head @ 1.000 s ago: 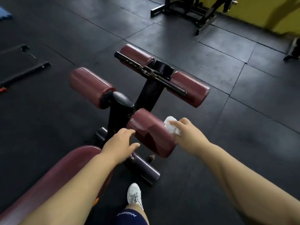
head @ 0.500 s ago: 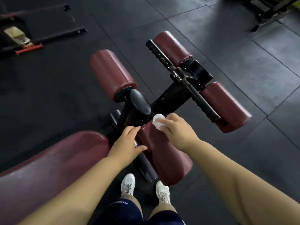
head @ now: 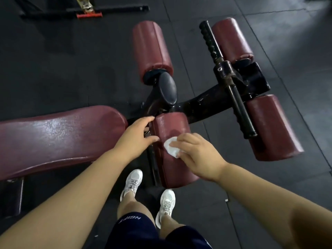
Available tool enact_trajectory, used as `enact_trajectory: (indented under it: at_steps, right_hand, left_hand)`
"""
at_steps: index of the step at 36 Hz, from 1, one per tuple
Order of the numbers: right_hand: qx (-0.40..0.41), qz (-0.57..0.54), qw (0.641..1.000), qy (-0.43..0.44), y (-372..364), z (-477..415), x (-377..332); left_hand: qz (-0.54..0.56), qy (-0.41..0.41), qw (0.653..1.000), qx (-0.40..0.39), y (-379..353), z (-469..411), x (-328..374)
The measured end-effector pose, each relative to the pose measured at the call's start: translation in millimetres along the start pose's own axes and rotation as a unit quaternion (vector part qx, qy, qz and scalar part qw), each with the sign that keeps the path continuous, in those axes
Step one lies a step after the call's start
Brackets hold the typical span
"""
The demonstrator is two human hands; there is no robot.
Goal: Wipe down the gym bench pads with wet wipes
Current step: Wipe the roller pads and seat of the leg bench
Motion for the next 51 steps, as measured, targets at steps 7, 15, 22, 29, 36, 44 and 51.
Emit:
enact_trajectory:
  at_steps: [7,15,22,29,36,44,51]
  right_hand:
    - [-0.030,-0.002,0.995,0.094,-1.1,28.2,6.7]
    - [0.126,-0.060,0.989,-0.050,19.7,-65.6,28.3]
    - [0.119,-0.122,0.978,-0.120,20.8,-53.1,35.3]
    - [0.044,-0.102,0.992,-0.058,-4.5,41.7,42.5]
    - [0.053,-0.056,0.994,0.072,-5.6,41.6,21.9]
    - [0.155,-0.080,0.982,-0.069,24.3,-74.2,36.9]
    - [0.136,-0.093,0.982,-0.091,18.1,-46.1,41.2]
  left_hand:
    - [-0.003,0.004,1.000,-0.007,-5.0,6.7,-0.7]
    - [-0.015,-0.004,1.000,-0.011,-5.8,15.9,2.8]
    - [-0.089,0.012,0.996,-0.007,-18.0,20.3,18.0]
    - [-0.098,0.040,0.994,-0.024,-38.0,29.2,19.9]
    - [0.008,0.078,0.996,-0.031,-31.5,33.5,-9.0]
    - [-0.018,0.046,0.998,-0.035,-23.7,24.4,-1.5]
    - [-0.072,0.034,0.996,-0.030,-28.3,18.8,29.9]
Point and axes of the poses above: each hand's wrist, its own z-axis away from the middle knuckle, its own y-axis out of the back of the hand, x = y × z, the point moved 6 cm from there along -z, towards the middle knuckle, and after that the axes turned 12 degrees about -y, right-handed, at the moved point
